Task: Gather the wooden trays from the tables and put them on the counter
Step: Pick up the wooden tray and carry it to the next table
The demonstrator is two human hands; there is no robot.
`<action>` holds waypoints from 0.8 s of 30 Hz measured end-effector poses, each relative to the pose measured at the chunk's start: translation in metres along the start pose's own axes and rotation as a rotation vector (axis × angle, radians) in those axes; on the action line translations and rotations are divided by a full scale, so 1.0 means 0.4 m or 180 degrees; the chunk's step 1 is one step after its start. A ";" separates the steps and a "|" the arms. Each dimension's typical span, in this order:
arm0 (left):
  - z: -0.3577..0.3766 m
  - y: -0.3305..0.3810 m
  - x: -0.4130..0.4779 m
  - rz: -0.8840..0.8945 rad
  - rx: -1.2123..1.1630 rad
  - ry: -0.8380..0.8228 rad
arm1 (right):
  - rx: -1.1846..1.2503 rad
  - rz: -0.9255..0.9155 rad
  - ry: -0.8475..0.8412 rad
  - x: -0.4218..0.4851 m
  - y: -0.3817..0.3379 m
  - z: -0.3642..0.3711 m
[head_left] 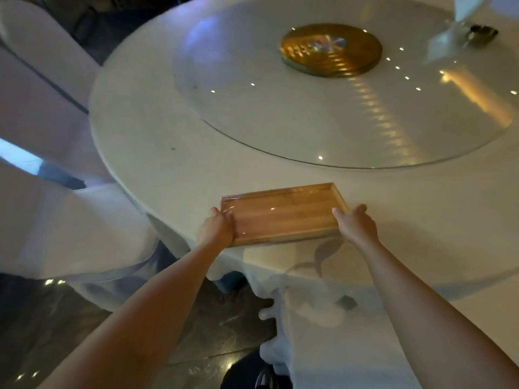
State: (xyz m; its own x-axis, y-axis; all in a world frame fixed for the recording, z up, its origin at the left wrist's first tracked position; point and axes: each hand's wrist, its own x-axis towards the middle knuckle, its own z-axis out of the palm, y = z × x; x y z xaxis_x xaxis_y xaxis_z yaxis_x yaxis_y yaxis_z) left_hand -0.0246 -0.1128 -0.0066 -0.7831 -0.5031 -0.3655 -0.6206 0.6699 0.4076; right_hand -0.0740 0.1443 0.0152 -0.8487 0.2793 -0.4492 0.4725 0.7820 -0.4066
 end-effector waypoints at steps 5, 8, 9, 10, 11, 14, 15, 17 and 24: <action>-0.208 -0.186 0.028 -0.0131 -0.0118 0.0505 | 0.0039 -0.0617 -0.0201 -0.107 -0.207 0.076; -0.350 -0.323 0.028 -0.0216 -0.0379 0.0786 | -0.0082 -0.0981 -0.0305 -0.204 -0.349 0.134; -0.398 -0.373 0.025 -0.0274 -0.0427 0.0899 | -0.0114 -0.1104 -0.0317 -0.243 -0.399 0.155; -0.444 -0.423 0.023 -0.0343 -0.0434 0.1006 | -0.0134 -0.1234 -0.0308 -0.283 -0.448 0.178; -0.488 -0.475 0.019 -0.0405 -0.0418 0.1103 | -0.0144 -0.1376 -0.0283 -0.323 -0.496 0.203; -0.617 -0.645 -0.001 -0.0568 -0.0336 0.1368 | -0.0155 -0.1814 -0.0227 -0.455 -0.633 0.294; -0.659 -0.708 -0.010 -0.0612 -0.0320 0.1463 | -0.0142 -0.1929 -0.0229 -0.502 -0.677 0.329; -0.740 -0.833 -0.026 -0.0695 -0.0329 0.1602 | -0.0070 -0.2106 -0.0261 -0.597 -0.763 0.405; -1.017 -1.241 -0.052 -0.1052 -0.0539 0.1966 | 0.0145 -0.2713 -0.0485 -0.894 -1.065 0.670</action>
State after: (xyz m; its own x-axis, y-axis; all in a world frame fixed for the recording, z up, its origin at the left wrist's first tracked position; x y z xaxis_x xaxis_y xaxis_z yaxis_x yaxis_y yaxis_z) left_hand 0.2833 -0.6569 0.1392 -0.4018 -0.9153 0.0275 -0.7875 0.3606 0.4998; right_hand 0.0921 -0.4381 0.1356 -0.8781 -0.4722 -0.0772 -0.2984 0.6666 -0.6831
